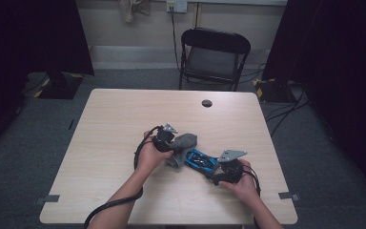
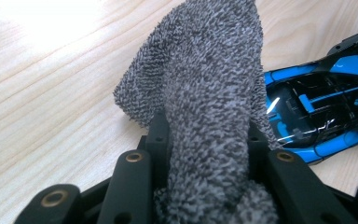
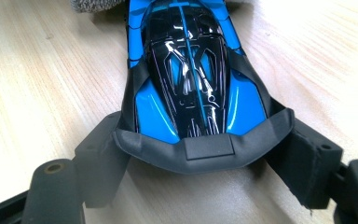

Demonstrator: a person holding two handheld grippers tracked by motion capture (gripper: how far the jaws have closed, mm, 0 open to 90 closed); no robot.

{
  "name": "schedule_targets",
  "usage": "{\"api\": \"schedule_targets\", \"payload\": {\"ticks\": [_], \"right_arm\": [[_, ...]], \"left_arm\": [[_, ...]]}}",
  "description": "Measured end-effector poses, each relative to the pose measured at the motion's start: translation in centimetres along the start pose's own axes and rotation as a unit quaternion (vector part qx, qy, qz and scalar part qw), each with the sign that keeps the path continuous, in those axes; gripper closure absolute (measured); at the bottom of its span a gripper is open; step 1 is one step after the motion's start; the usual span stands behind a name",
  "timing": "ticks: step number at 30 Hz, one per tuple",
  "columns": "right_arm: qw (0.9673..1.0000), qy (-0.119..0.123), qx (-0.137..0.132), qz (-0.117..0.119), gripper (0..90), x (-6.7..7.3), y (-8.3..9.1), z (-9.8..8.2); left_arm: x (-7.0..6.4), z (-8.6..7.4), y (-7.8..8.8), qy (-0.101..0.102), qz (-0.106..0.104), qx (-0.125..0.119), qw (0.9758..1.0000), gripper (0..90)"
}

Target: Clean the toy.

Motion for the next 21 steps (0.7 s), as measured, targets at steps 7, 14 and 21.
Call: {"api": "schedule_targets", "payload": {"ticks": [7, 14, 21], "right_arm": [[1.0, 0.0, 0.0, 0.0, 24.5, 0.0, 0.0, 0.0], [1.0, 0.0, 0.0, 0.0, 24.5, 0.0, 0.0, 0.0], [1.0, 0.0, 0.0, 0.0, 24.5, 0.0, 0.0, 0.0]], "left_arm": [[0.4, -0.2, 0.0, 0.005, 0.006, 0.0, 1.0, 65.3], [0.7, -0.4, 0.0, 0.005, 0.01, 0.002, 0.9999, 65.2], [1.1, -0.6, 0.0, 0.005, 0.016, 0.01, 0.9998, 65.2]]}}
Point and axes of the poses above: each handheld gripper's, and its own axes: y roughly backward along the jaws, z roughly out of its top, x roughly to its left, the point moved 5 cm from there along -y, roughly forward along the jaws, and after that the axes turned 14 degrees about -x, right-handed, at the moved point
